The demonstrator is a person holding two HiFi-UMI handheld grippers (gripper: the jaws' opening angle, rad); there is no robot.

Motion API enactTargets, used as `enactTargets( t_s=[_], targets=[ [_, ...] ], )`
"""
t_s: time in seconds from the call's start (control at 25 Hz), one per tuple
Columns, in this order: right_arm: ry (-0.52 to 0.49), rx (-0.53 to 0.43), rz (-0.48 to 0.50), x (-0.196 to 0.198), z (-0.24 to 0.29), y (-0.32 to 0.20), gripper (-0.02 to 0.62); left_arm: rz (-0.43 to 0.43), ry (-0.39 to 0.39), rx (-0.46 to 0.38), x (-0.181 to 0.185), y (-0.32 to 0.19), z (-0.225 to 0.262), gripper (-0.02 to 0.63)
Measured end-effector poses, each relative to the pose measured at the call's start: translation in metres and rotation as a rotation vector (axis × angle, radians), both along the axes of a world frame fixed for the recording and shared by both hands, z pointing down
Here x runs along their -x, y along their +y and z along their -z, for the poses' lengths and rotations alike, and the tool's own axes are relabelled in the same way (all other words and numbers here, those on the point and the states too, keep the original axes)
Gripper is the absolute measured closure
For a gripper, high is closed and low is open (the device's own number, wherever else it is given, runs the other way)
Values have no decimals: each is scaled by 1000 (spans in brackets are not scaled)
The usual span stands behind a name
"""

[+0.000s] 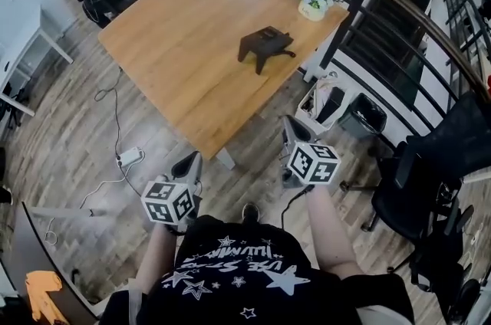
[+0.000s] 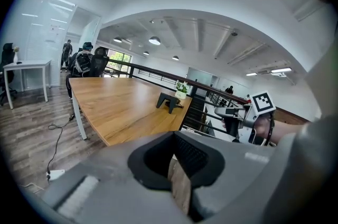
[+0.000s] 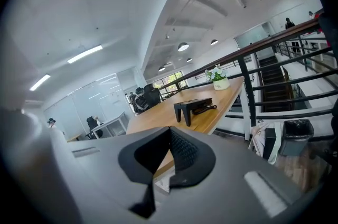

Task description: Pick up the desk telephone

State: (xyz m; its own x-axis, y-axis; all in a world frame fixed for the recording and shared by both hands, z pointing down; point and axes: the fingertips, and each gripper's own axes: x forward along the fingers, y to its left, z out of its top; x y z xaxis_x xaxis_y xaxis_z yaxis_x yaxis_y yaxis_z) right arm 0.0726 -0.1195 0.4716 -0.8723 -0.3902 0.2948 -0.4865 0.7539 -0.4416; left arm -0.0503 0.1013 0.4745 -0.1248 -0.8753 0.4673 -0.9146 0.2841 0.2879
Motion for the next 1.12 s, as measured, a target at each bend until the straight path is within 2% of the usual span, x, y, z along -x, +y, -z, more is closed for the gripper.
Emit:
enactTargets(
  t_s=[0.16,0.4,0.64,0.92,1.12],
  targets=[
    [0,21,-5,3,-8,-7,594,-9,9,18,3,-7,-6,604],
    [13,25,-35,8,-12,-13,594,-11,59,37,31,-27,-15,604],
    [11,17,-148,15,-3,-41,594,-131,196,-15,59,-85,-13,604],
    [0,35,-292,39,-4,-73,594,-233,267,16,104,-144,-17,604],
    [10,33,-366,52,-3,-80,593,-315,331,40,119,-173,-25,604]
  ],
)
